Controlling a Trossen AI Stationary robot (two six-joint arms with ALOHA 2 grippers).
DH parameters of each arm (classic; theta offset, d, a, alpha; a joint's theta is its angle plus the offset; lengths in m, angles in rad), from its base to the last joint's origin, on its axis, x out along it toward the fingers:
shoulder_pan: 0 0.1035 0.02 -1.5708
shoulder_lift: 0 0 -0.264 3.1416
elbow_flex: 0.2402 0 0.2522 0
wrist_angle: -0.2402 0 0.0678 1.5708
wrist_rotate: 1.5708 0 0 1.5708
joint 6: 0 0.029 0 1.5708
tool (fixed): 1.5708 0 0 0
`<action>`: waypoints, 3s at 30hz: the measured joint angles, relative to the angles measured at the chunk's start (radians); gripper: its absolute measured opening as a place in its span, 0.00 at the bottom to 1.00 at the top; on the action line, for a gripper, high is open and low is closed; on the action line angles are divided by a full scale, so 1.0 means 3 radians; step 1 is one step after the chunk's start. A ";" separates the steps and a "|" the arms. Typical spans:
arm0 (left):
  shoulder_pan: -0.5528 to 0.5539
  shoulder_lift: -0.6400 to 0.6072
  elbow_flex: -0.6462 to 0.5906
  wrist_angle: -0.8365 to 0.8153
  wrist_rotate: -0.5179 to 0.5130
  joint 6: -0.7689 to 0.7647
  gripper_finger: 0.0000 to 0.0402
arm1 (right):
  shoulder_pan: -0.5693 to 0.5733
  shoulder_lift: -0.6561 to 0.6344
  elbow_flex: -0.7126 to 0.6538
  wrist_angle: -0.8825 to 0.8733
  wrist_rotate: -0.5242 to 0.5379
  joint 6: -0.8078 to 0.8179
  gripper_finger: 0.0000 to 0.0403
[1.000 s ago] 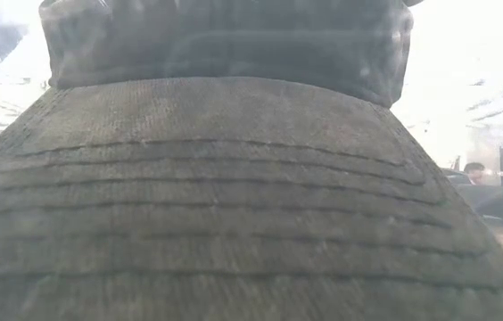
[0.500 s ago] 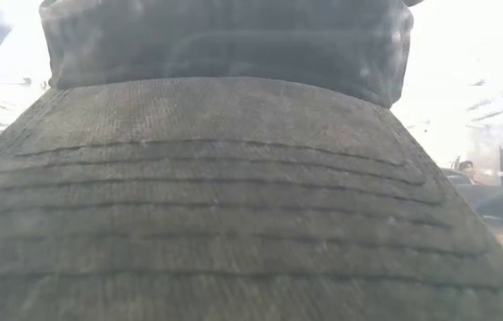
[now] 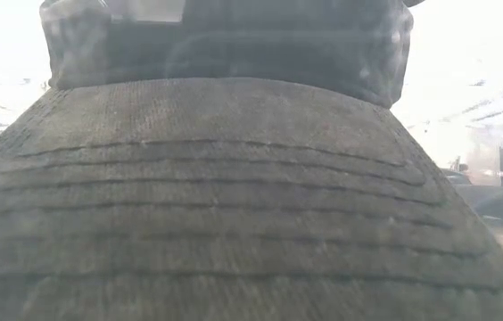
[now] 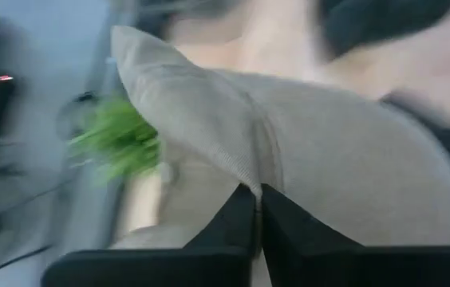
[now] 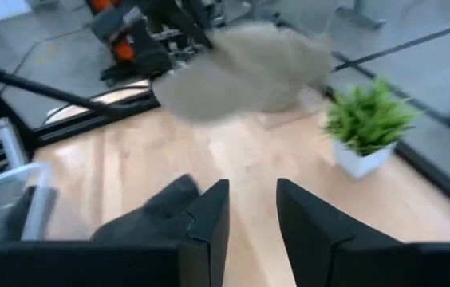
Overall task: Pick & Place hat
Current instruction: Put the light brown cap into the left transparent bin
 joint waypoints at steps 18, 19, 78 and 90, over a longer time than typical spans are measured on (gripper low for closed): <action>0.0968 -0.0366 -0.0426 -0.0800 -0.0959 0.0653 0.02 | -0.0154 0.0027 0.0000 0.0221 0.0010 -0.0178 0.23; 0.1025 -0.0409 -0.0535 -0.0693 -0.0937 0.0728 0.02 | -0.0154 0.0027 0.0000 0.0221 0.0010 -0.0177 0.23; 0.2252 -0.1213 -0.1968 0.0976 -0.0467 0.0371 0.12 | -0.0463 0.0067 0.0001 0.0216 0.0255 0.0290 0.23; 0.2782 -0.0516 -0.1971 0.1038 0.0241 -0.0677 0.05 | -0.0462 0.0067 0.0001 0.0216 0.0253 0.0324 0.23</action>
